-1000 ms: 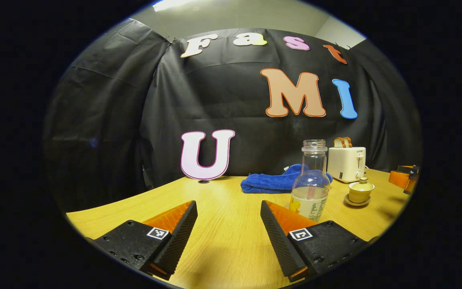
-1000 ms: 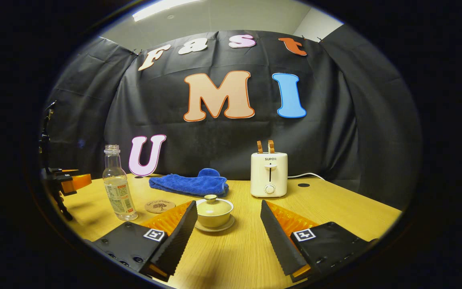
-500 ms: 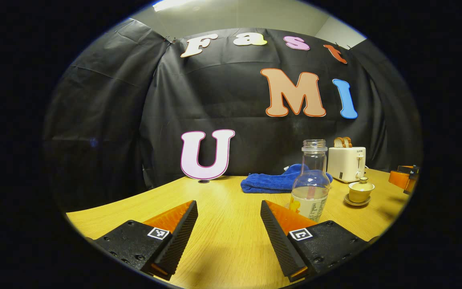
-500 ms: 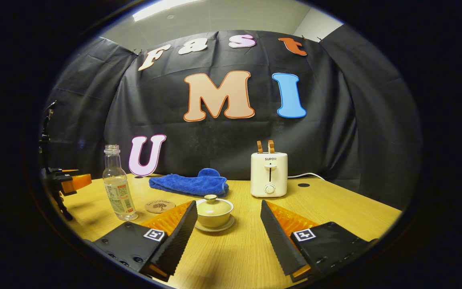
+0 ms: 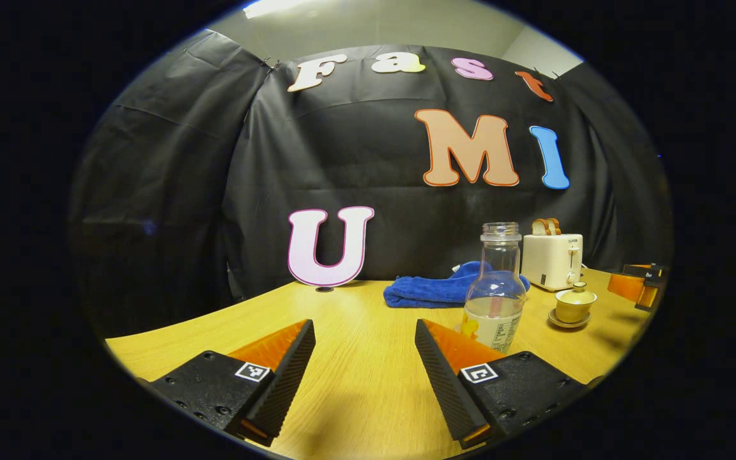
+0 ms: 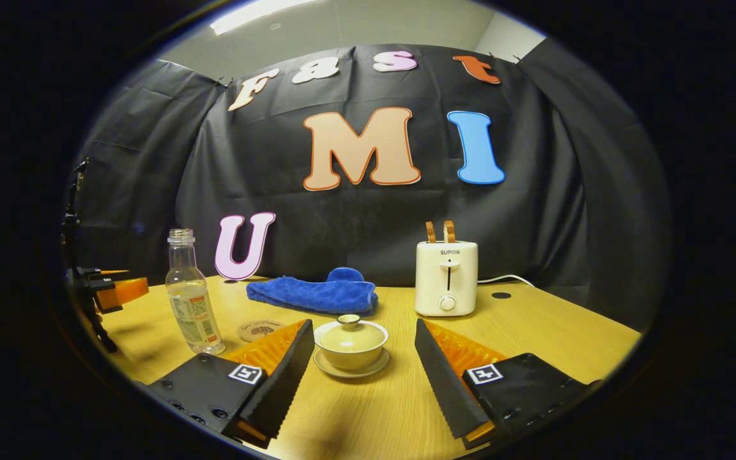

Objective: Open the teacup lid with one hand, grasp the water bottle and pour water into the teacup with the other hand; after pouring, place the water bottle on the coaster and then close the teacup lid.

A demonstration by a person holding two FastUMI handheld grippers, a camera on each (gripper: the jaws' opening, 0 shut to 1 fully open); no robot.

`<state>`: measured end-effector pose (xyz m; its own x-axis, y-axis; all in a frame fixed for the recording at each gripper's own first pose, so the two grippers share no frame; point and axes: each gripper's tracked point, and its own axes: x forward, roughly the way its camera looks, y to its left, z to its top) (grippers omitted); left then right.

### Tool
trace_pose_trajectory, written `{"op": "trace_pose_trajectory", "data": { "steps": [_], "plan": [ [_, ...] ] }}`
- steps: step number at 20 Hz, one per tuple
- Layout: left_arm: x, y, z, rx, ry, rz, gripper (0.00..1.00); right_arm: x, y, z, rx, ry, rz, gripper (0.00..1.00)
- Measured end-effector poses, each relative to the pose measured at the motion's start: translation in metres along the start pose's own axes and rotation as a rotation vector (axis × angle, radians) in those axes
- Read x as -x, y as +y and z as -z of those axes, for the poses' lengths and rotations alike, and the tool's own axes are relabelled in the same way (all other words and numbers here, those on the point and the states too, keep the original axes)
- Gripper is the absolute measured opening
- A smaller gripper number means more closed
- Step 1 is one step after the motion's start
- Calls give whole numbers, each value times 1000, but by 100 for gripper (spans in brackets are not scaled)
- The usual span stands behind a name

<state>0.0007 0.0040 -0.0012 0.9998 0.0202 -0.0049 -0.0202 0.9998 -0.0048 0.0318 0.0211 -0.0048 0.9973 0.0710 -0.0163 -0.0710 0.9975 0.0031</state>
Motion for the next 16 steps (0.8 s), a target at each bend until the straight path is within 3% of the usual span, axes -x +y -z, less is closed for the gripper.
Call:
{"op": "trace_pose_trajectory", "data": {
  "steps": [10, 11, 16],
  "plan": [
    [0, -2, -1, -2, -3, 11, 92, -53, 12, 13, 2, 68, -35, 96],
    [0, -2, -1, -2, -3, 11, 92, -57, 13, 14, 4, 79, -35, 99],
    [-1, -2, -1, -3, -5, 10, 92, -77, 17, 20, 13, 112, -36, 90]
  ]
}}
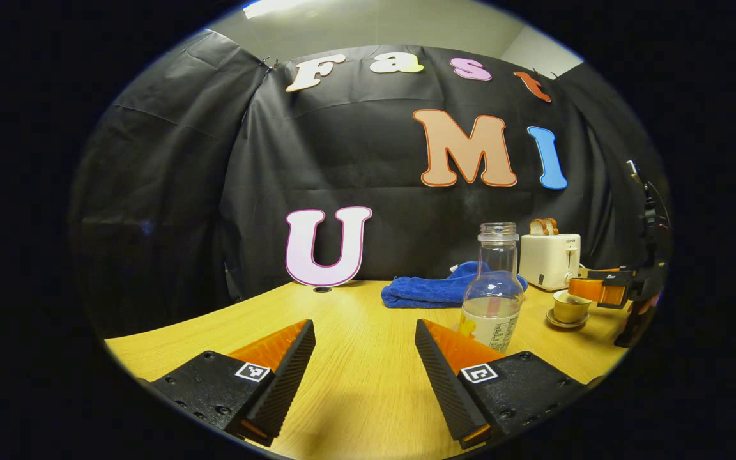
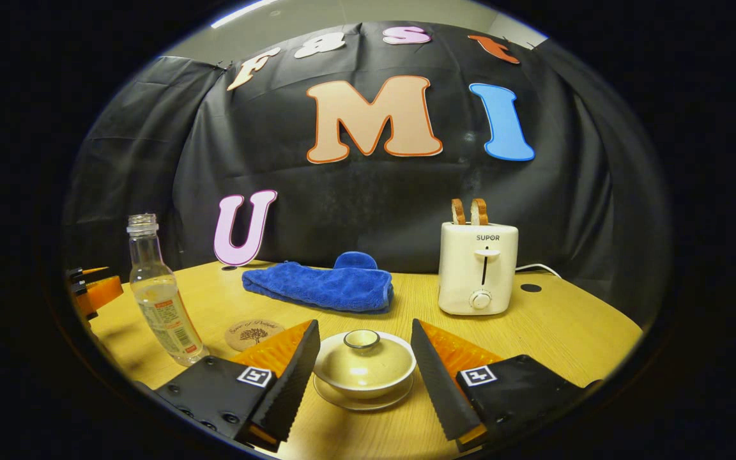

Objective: Open the teacup lid with one hand, grasp the water bottle and pour water into the teacup with the other hand; after pouring, place the water bottle on the coaster and then close the teacup lid.

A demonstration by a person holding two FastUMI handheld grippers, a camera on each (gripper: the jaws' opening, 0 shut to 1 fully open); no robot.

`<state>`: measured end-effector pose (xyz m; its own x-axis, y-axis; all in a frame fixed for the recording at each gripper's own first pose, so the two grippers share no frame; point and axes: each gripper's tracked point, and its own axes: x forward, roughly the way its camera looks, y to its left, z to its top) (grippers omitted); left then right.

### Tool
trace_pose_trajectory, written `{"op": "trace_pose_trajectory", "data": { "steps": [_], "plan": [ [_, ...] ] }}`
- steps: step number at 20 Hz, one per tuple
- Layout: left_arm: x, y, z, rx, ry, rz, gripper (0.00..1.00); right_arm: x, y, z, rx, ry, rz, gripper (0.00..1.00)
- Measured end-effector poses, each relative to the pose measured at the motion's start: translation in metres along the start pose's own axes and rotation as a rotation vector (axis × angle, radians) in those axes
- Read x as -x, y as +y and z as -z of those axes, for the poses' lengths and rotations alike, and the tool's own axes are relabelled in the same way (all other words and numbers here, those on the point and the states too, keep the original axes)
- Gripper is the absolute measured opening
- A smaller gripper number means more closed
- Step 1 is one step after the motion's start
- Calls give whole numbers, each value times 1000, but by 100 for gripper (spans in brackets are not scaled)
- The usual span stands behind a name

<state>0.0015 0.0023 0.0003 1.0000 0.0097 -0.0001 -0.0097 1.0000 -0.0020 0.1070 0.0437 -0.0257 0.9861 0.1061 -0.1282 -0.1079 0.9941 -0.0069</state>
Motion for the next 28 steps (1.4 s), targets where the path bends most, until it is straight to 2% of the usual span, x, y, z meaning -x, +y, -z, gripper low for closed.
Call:
{"op": "trace_pose_trajectory", "data": {
  "steps": [1, 5, 6, 8, 11, 18, 25, 28],
  "plan": [
    [0, 0, 1, 0, 1, 0, 92, -4, 0, 1, 1, 5, -4, 90],
    [0, 0, 1, 0, 1, 0, 92, -13, 4, 7, 2, 45, -16, 66],
    [1, 0, 1, 0, 1, 0, 92, -16, 2, 7, -1, 46, -6, 63],
    [1, -1, 0, 1, 1, 0, 92, -17, 1, 7, 0, 50, -2, 41],
    [0, -1, 1, 0, 1, 0, 92, -17, 4, 7, 14, 47, -3, 33],
    [1, 0, 1, 0, 1, 0, 92, -13, 7, 2, 17, 8, -30, 33],
    [1, -1, 1, 0, 2, 0, 92, 8, -6, -12, -12, -88, 25, 33],
    [2, -5, 0, 2, 0, 22, 92, 20, -13, -15, -12, -119, 57, 33]
  ]
}}
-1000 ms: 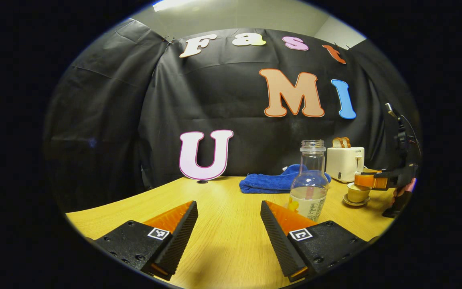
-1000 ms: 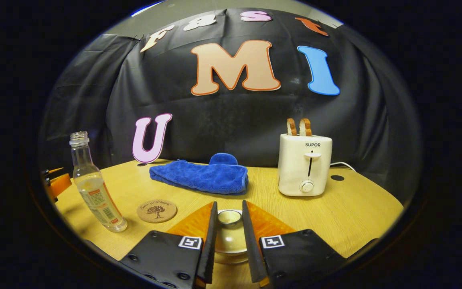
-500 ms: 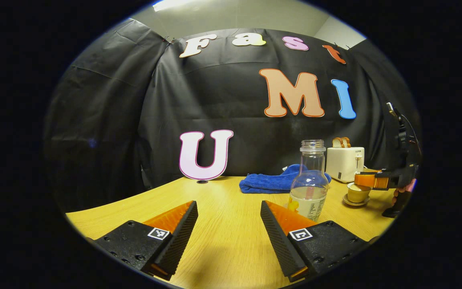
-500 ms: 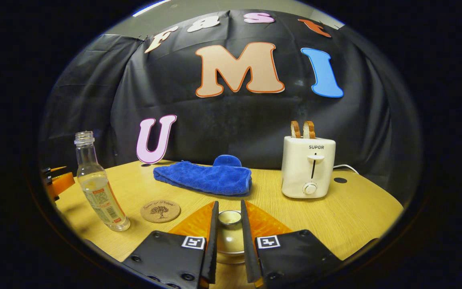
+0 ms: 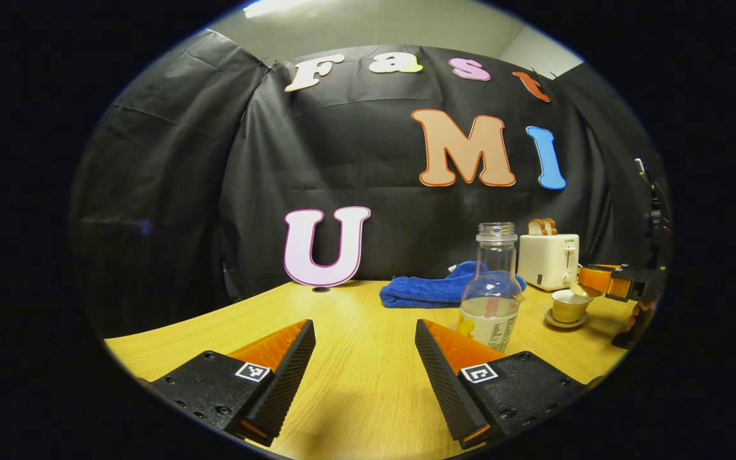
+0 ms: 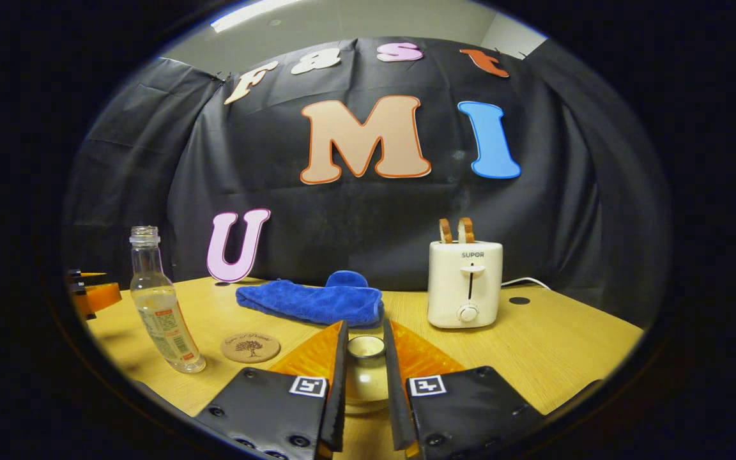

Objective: Open the teacup lid with one hand, grasp the water bottle and pour water into the teacup with the other hand; after pouring, place the water bottle on the coaster and then close the teacup lid.

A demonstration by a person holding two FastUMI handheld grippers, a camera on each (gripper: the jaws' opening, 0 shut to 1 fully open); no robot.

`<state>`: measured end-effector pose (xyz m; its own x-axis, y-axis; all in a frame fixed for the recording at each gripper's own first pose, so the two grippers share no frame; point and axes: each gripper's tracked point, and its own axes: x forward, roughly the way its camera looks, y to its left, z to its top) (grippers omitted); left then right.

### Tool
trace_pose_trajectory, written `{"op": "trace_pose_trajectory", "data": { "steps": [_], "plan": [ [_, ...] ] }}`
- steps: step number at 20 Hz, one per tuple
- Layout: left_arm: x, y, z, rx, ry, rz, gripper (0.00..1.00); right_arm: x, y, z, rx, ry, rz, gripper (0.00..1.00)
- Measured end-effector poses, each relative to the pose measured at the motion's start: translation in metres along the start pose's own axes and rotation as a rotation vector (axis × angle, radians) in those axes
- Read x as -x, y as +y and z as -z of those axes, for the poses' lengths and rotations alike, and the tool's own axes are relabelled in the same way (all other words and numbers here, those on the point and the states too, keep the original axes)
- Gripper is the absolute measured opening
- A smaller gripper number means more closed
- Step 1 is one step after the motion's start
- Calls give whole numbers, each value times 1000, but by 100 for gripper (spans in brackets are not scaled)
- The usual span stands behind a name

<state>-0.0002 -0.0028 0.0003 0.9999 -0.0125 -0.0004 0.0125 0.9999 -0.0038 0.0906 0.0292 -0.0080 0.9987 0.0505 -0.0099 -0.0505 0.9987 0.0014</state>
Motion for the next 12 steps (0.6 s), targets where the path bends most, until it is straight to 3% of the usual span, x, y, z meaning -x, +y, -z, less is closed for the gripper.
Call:
{"op": "trace_pose_trajectory", "data": {
  "steps": [5, 12],
  "plan": [
    [-1, -16, 0, 2, -2, 74, 92, 20, -14, -1, 2, -7, 55, 33],
    [4, -59, -1, 8, -4, 279, 92, 55, -39, -4, 5, -14, 144, 32]
  ]
}}
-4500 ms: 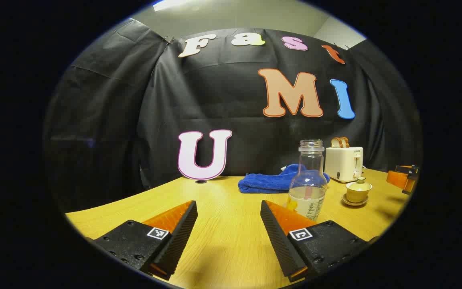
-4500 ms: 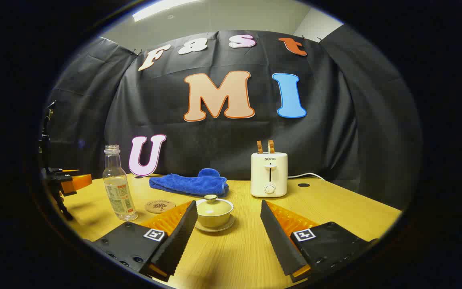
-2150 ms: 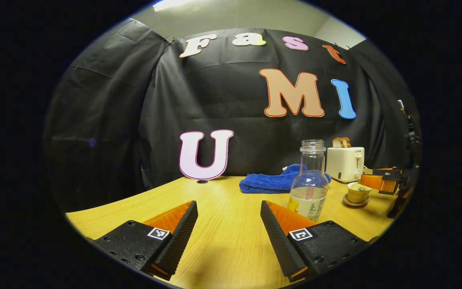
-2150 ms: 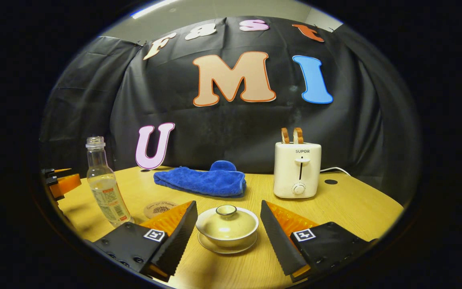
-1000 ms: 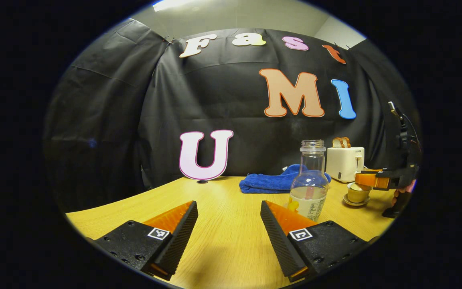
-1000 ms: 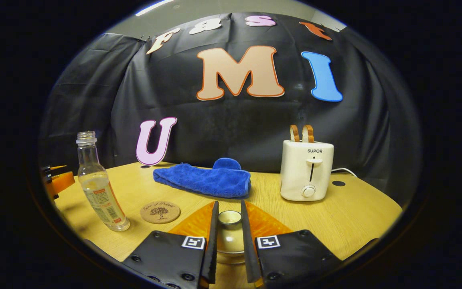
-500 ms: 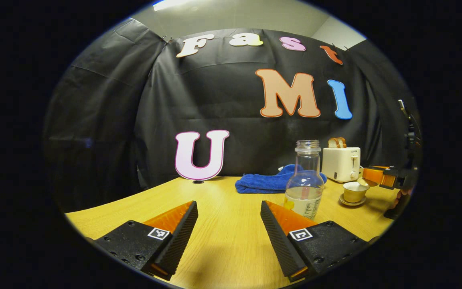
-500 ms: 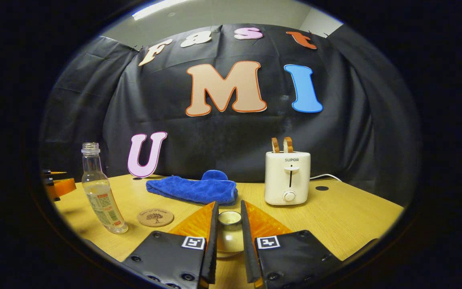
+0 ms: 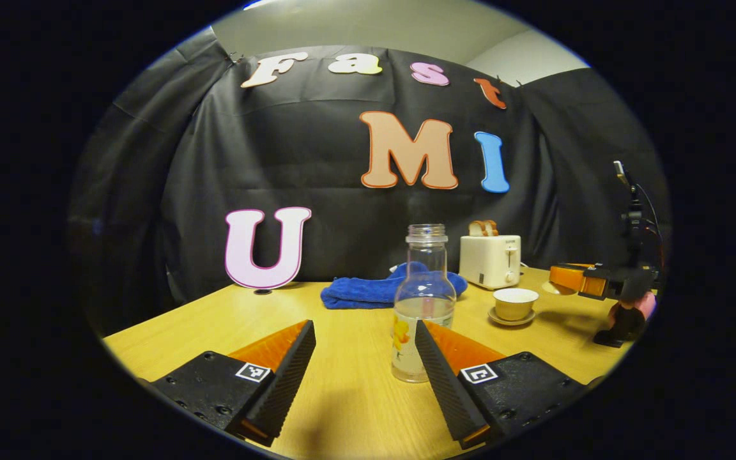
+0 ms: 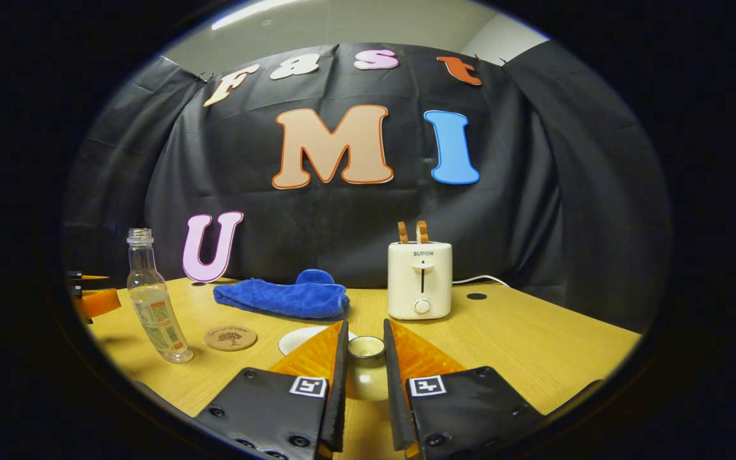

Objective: Open the teacup lid with one hand, grasp the water bottle and pour water into the teacup with the other hand; after pouring, place the water bottle on the coaster and then close the teacup lid.

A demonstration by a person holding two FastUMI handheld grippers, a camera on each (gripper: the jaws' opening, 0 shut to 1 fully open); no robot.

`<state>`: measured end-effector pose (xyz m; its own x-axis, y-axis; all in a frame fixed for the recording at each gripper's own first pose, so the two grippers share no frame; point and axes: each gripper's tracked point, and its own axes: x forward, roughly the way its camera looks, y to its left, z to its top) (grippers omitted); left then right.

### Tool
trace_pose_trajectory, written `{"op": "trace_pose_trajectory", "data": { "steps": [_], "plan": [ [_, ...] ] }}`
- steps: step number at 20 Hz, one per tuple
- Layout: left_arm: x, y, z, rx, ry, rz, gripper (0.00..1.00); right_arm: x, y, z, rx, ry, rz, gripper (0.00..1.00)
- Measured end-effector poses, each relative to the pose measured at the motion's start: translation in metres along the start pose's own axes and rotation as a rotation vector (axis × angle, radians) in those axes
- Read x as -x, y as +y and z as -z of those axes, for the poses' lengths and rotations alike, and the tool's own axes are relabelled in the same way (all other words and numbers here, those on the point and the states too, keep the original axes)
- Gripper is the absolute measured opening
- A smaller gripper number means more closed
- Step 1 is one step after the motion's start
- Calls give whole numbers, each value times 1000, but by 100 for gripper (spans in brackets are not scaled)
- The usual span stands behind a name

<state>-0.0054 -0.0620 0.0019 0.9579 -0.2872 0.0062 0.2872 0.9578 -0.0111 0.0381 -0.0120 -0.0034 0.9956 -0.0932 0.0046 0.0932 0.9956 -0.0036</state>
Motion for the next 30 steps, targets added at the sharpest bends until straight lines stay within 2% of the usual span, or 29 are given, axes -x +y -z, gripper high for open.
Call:
{"op": "trace_pose_trajectory", "data": {
  "steps": [8, 11, 19, 22, 30],
  "plan": [
    [-17, -30, 2, 3, 9, 70, 92, 35, -38, -3, 1, -5, 78, 32],
    [-27, -41, 2, 1, 12, 95, 92, 40, -40, -3, 2, -4, 77, 32],
    [-58, -48, 19, -16, 124, 87, 92, 44, -44, -3, 2, -6, 80, 32],
    [-67, -48, 21, -10, 146, 80, 96, 45, -44, -4, 2, -5, 78, 32],
    [-80, -54, 33, -11, 215, 96, 96, 45, -44, -4, 2, -5, 77, 32]
  ]
}}
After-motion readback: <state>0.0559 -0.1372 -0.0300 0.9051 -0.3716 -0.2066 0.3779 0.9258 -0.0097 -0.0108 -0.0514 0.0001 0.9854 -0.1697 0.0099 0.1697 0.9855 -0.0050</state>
